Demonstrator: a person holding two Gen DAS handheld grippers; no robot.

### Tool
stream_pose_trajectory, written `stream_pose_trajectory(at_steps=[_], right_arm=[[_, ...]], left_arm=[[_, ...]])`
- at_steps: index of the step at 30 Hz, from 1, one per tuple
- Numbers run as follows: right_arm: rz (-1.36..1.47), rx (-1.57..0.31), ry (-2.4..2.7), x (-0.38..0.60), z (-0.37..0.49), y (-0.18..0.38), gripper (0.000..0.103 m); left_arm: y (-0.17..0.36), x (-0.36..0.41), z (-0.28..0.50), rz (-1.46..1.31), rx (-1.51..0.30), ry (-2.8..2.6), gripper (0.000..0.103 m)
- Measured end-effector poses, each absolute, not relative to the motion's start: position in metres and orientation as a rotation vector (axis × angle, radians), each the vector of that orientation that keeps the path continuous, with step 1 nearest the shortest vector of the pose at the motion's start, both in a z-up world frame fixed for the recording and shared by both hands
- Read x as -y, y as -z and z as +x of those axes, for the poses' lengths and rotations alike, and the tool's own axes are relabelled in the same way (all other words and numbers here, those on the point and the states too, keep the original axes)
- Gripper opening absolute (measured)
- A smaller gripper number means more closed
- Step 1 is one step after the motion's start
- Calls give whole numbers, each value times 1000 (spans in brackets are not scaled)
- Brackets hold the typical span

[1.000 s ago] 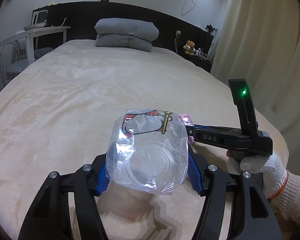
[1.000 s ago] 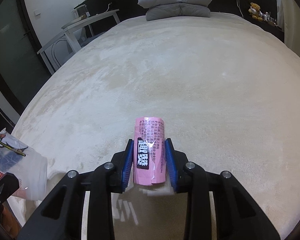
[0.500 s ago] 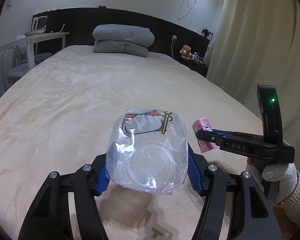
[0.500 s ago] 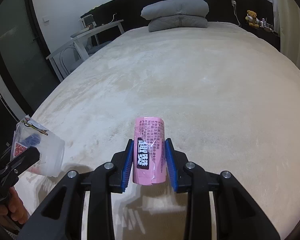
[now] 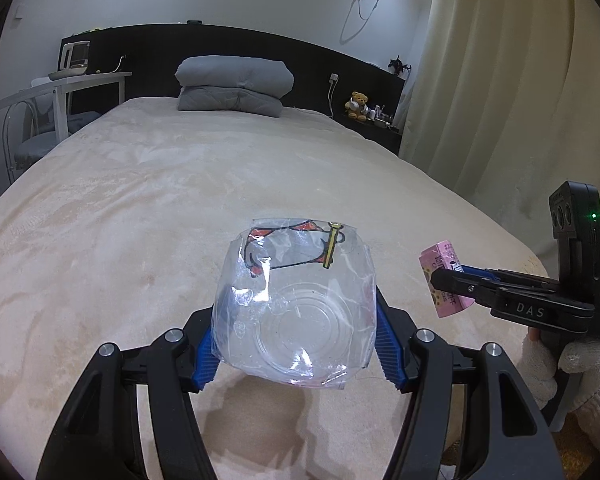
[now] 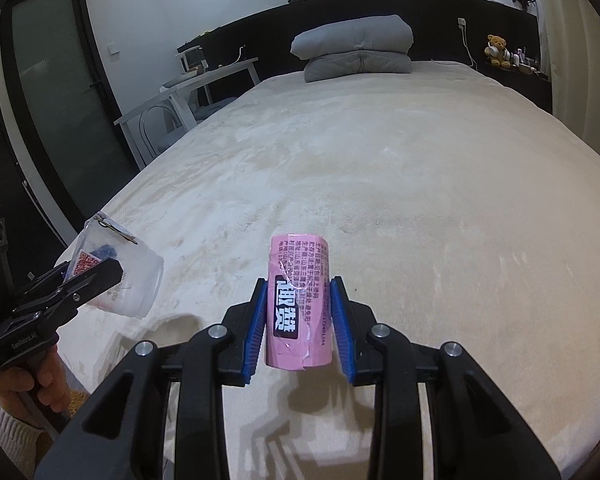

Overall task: Collect trash
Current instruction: 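Carry the clear cup and pink carton down toward the floor bin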

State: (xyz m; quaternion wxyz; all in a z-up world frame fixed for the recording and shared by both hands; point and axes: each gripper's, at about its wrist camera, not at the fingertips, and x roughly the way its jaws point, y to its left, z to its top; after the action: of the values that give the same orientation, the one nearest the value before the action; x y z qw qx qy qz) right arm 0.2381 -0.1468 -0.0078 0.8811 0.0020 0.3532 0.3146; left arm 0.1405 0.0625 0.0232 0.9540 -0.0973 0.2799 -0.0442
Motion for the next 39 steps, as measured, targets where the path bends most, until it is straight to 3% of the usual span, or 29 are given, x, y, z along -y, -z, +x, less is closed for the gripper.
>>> stream_pose_trajectory(at_steps=[24,39], right_arm=[[20,-734,-674,224,88,31,33],[0,-762,-712,232,47,46,33]], left_arm=[[-3,3,22,-210,-569,127,62],[17,28,-23,-210,-621,166,62]])
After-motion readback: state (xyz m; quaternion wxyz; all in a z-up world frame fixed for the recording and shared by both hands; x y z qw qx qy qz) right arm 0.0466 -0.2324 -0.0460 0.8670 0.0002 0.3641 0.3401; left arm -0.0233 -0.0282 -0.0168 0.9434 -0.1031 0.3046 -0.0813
